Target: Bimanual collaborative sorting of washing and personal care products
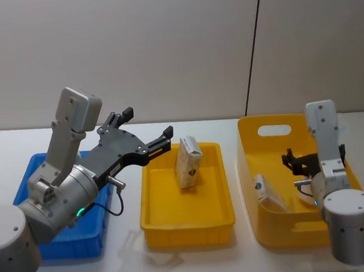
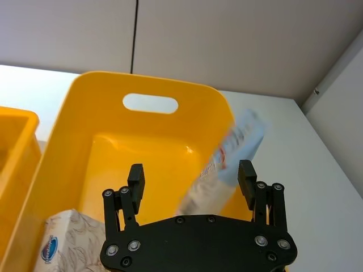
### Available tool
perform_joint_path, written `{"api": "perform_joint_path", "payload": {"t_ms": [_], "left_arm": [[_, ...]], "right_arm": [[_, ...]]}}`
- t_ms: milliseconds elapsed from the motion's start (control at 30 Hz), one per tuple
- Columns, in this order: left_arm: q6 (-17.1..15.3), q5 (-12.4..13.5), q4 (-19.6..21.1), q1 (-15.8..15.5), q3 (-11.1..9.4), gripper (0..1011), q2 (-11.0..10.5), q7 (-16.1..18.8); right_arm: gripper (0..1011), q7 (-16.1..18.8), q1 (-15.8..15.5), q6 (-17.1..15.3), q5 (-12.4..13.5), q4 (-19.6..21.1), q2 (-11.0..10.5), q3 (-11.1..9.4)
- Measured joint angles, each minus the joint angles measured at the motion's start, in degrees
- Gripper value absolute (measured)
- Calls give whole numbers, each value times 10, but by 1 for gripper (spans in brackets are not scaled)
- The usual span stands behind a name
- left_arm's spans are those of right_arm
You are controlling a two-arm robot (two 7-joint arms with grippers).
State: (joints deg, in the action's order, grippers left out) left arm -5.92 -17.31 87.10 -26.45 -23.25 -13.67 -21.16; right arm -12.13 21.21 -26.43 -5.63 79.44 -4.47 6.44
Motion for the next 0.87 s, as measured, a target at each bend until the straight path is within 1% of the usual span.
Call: {"api": "perform_joint_path", "payload": {"t_ms": [533,867], "left_arm": [[0,0,0,0,0,1001,0,0],[0,0,0,0,0,1001,0,0]], "right_arm": [[1004,26,-6,38,2,19,-5,0],[1004,34,-9,48,4,26,-6,-2]]}}
